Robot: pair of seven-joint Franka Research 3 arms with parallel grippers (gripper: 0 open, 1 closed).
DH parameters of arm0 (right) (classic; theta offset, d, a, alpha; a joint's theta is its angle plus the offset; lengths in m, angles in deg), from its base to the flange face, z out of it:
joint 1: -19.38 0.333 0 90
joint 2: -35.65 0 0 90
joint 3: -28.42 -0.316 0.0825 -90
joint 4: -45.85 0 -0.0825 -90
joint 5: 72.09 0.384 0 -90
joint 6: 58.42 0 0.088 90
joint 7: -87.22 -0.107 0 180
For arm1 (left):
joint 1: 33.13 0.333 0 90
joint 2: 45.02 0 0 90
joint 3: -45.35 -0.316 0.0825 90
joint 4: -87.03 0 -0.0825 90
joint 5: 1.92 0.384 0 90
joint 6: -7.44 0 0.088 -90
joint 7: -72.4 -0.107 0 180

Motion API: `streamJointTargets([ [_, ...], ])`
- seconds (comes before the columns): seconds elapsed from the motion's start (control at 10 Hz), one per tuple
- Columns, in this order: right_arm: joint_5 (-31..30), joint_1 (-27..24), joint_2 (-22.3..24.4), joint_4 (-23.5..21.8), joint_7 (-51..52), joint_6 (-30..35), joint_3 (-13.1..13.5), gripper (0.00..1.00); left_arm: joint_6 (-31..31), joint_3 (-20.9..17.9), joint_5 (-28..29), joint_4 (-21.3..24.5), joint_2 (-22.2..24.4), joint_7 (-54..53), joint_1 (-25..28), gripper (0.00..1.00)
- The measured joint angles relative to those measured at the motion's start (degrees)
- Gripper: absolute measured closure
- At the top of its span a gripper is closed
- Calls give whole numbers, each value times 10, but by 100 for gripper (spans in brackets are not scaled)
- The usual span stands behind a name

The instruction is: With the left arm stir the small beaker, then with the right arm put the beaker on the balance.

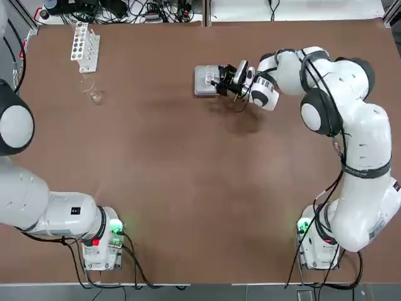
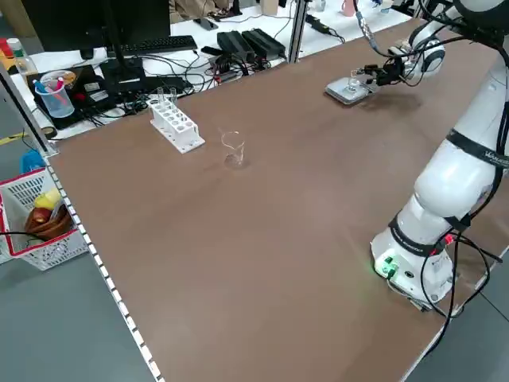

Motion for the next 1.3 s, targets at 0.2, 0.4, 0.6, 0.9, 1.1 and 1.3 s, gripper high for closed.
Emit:
streamJointTargets([
  [0.2,-2,-4,38,-24,-5,-13,0,0,0,0,0,0,0,0,0,0],
  [0.4,-12,-4,73,-33,-15,-80,-2,0,0,-1,6,0,0,0,0,0],
  [0.6,-51,-4,112,-35,-41,-161,-4,0,0,-1,8,0,0,0,0,0],
  [0.9,-110,-4,156,-38,-106,-243,-5,0,0,0,8,-1,0,0,-4,0],
  [1.1,-133,-4,175,-39,-150,-282,-5,0,1,0,8,-2,0,0,-4,0],
  [1.3,-157,-5,196,-39,-190,-326,-5,0,1,1,8,-2,0,0,-5,0],
])
